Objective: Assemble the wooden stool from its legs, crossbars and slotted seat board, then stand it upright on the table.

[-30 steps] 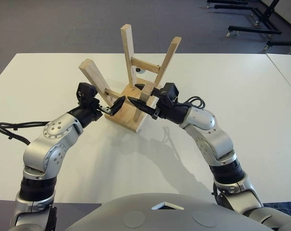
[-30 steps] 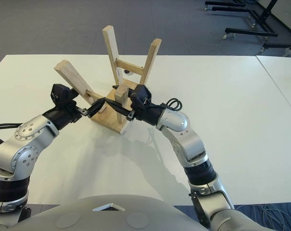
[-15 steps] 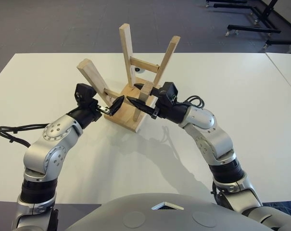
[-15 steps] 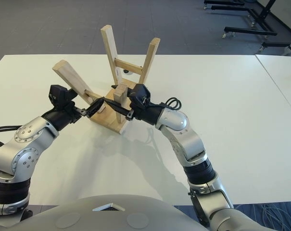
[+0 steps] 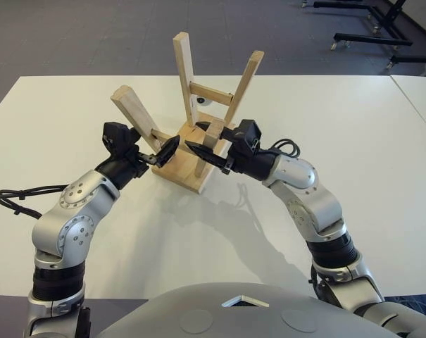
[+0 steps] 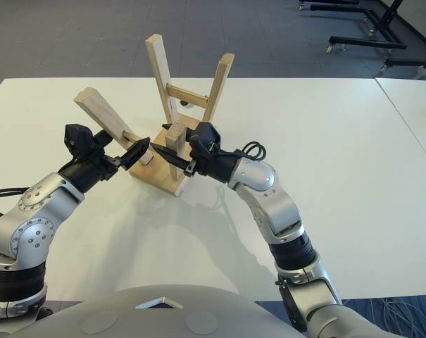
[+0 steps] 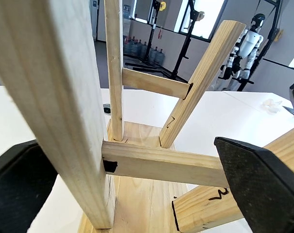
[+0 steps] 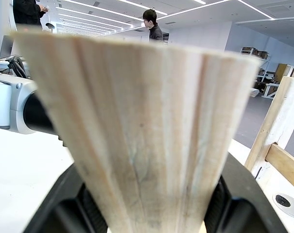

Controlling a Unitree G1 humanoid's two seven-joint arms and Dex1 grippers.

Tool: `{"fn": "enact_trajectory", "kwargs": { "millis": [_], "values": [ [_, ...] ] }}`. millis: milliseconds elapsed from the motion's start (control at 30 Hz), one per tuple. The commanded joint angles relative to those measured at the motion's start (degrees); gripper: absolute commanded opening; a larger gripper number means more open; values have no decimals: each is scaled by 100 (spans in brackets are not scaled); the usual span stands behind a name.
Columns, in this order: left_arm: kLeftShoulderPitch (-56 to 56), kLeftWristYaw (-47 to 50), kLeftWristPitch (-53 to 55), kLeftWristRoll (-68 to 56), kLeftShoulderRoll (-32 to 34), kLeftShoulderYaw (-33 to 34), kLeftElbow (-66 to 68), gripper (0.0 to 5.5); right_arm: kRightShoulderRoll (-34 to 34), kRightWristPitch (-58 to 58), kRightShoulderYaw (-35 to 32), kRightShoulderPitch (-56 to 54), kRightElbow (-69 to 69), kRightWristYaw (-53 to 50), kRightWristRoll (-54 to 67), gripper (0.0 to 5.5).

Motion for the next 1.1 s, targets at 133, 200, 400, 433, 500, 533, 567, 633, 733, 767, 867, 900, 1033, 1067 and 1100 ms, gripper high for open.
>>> {"fn": "enact_trajectory", "kwargs": {
  "millis": [133,200,400,433,500,533,567,633,733,767,867,900,1033,1067,1100],
  "values": [
    [-206,-1825,530,-1939,-156,-1033,-929,540,250,539,527,-272,543,22,-171,204],
    [-188,-1881,515,-1938,-156,-1047,-888,540,266,550,530,-288,551,36,-182,204],
    [118,-2276,46,-1407,-30,-958,-461,540,201,609,185,-175,452,18,19,253],
    [136,-2316,26,-1415,5,-885,-442,540,195,598,125,-166,452,1,33,274],
    [149,-2350,33,-1458,46,-768,-471,540,167,608,29,-158,460,-36,83,306],
    [152,-2358,36,-1456,44,-735,-478,540,153,613,-20,-151,465,-54,97,326],
    [154,-2374,38,-1452,44,-712,-476,540,149,615,-52,-148,472,-70,99,349],
    [161,-2364,27,-1420,33,-673,-481,540,142,616,-124,-154,498,-109,73,389],
    [123,-2292,22,-1422,64,-632,-539,540,105,624,-215,-175,582,-187,14,449],
    [103,-2275,20,-1439,84,-616,-555,540,87,626,-223,-179,604,-203,-2,470],
    [53,-2252,52,-1471,111,-567,-587,540,75,677,-229,-192,627,-215,-14,535],
    [43,-2238,65,-1476,116,-553,-591,540,74,698,-234,-193,626,-217,0,538],
    [6,-2178,91,-1512,148,-472,-656,540,-148,749,-521,-74,553,-57,227,538],
    [-4,-2167,95,-1519,159,-449,-676,540,-261,752,-639,-42,598,-20,245,538],
    [-15,-2164,98,-1529,179,-409,-691,540,-420,750,-781,19,644,36,256,538]
  ]
}}
